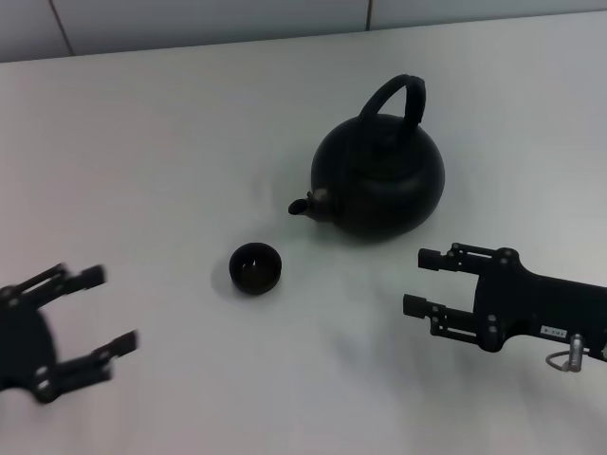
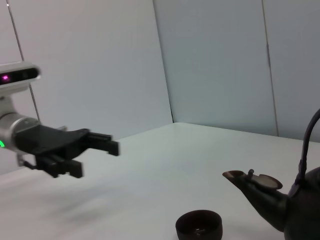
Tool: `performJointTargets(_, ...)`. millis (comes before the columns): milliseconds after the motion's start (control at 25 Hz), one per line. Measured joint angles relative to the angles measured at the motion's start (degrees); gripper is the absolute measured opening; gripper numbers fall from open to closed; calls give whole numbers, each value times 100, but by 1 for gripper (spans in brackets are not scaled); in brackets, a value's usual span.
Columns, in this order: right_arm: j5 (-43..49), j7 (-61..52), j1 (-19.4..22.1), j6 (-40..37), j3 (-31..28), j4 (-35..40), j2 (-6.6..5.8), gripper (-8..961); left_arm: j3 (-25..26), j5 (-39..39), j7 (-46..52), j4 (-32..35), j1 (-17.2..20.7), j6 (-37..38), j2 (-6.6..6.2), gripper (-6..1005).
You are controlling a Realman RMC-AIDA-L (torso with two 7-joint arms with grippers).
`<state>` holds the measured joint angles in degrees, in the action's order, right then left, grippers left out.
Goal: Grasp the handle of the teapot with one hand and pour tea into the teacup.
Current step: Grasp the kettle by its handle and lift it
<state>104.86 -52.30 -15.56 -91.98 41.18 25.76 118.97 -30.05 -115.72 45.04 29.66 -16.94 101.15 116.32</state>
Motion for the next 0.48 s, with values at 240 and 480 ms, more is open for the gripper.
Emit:
performJointTargets(240, 0, -9, 0, -8, -5, -1, 2, 633, 10, 24, 10, 238, 339, 185, -204, 811)
performJointTargets(480, 0, -4, -13, -12, -5, -46, 3, 629, 8, -2, -52, 255, 352, 117, -183, 811)
